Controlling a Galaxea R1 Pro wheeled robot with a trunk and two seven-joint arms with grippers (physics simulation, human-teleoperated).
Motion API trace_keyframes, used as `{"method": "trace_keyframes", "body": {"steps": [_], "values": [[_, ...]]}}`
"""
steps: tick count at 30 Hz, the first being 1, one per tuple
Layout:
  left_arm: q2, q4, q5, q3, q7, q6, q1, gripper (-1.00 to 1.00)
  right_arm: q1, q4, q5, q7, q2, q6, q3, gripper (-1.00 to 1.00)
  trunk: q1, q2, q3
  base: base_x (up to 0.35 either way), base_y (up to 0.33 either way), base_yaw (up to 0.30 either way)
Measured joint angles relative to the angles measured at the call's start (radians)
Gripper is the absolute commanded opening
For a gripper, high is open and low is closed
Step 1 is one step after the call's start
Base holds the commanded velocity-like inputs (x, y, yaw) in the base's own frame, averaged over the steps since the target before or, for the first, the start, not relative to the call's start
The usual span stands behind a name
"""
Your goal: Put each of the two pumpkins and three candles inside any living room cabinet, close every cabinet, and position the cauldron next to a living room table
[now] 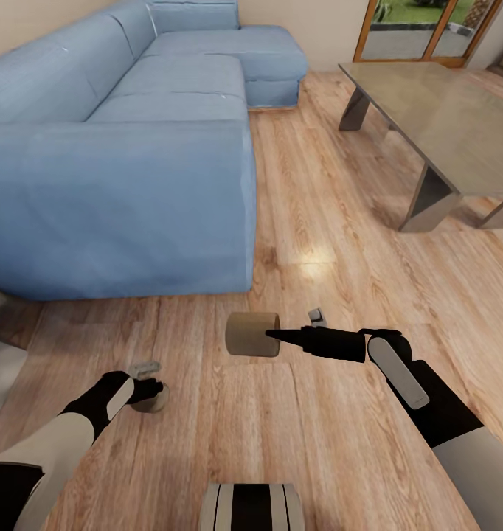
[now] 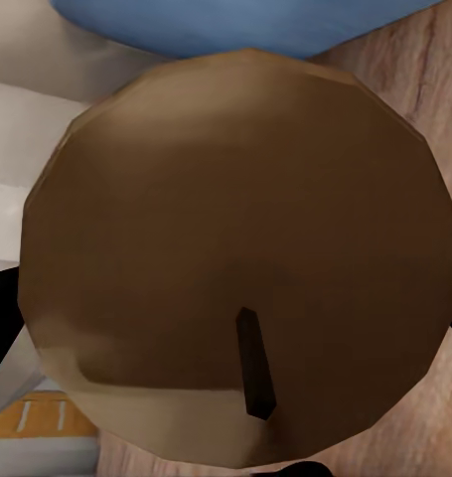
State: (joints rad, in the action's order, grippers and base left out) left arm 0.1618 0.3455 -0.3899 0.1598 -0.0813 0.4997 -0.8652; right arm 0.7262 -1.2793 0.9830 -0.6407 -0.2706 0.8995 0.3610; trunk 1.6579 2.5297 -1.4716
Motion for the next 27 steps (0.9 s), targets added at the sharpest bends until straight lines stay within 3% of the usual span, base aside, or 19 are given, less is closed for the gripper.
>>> {"method": "trace_keyframes", "body": {"steps": [9, 10, 27], "values": [[0.001, -0.002, 0.001, 0.0, 0.0, -0.001, 0.0, 1.0, 0.0, 0.0, -0.001, 0.0, 0.0, 0.0, 0.0, -1.0, 0.0, 0.0, 0.0, 0.0, 0.0, 0.0], [0.0, -0.002, 0.001, 0.0, 0.0, -0.001, 0.0, -1.0, 0.0, 0.0, -0.001, 0.0, 0.001, 0.0, 0.0, -1.0, 0.0, 0.0, 0.0, 0.0, 0.0, 0.0], [0.0, -0.003, -0.001, 0.0, 0.0, -0.001, 0.0, -1.0, 0.0, 0.0, -0.001, 0.001, 0.001, 0.0, 0.0, -1.0, 0.0, 0.0, 0.0, 0.0, 0.0, 0.0]]}}
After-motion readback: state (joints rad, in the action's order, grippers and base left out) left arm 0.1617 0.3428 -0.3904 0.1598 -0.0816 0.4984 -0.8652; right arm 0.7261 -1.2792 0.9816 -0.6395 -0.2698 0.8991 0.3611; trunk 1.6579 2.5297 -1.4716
